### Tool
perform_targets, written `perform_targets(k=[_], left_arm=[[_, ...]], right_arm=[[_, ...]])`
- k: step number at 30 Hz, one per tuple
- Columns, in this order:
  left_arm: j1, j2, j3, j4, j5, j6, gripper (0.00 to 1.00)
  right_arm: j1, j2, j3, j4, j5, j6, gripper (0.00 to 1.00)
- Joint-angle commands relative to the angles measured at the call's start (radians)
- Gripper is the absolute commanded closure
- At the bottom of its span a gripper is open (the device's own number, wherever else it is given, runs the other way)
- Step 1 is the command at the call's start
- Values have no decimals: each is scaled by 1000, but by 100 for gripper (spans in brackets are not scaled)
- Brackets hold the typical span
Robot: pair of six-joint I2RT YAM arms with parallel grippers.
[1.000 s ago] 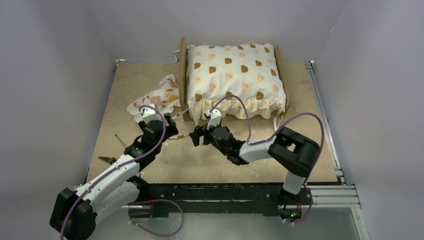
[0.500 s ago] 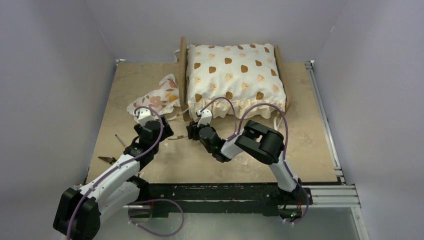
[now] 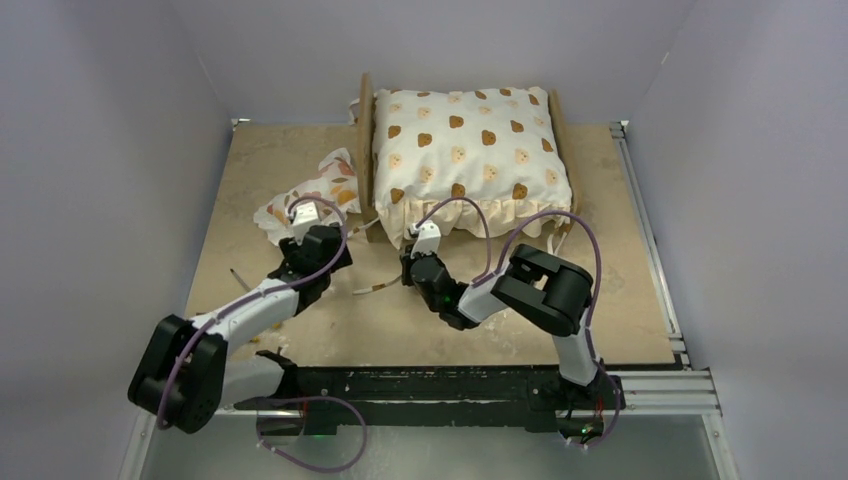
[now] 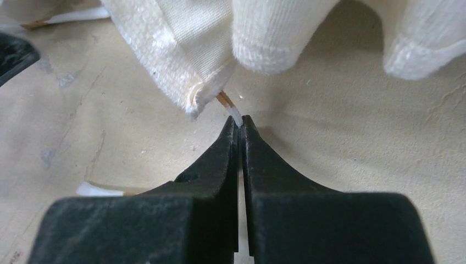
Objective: Set up the pet bed
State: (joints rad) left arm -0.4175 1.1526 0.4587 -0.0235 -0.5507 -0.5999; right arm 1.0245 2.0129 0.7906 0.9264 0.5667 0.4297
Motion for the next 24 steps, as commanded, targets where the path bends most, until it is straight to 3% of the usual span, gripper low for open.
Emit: perform_targets(k=[1, 15, 24], left_arm=[[11, 115, 111, 119, -21, 55, 20], [137, 366, 179, 244, -15, -28, 25], [147, 382, 192, 324, -16, -1, 31]], right_arm=[[-5, -53, -10, -46, 42, 17, 100], [-27, -94, -24, -67, 39, 30, 100], [-27, -82, -11, -70, 10, 17, 100]])
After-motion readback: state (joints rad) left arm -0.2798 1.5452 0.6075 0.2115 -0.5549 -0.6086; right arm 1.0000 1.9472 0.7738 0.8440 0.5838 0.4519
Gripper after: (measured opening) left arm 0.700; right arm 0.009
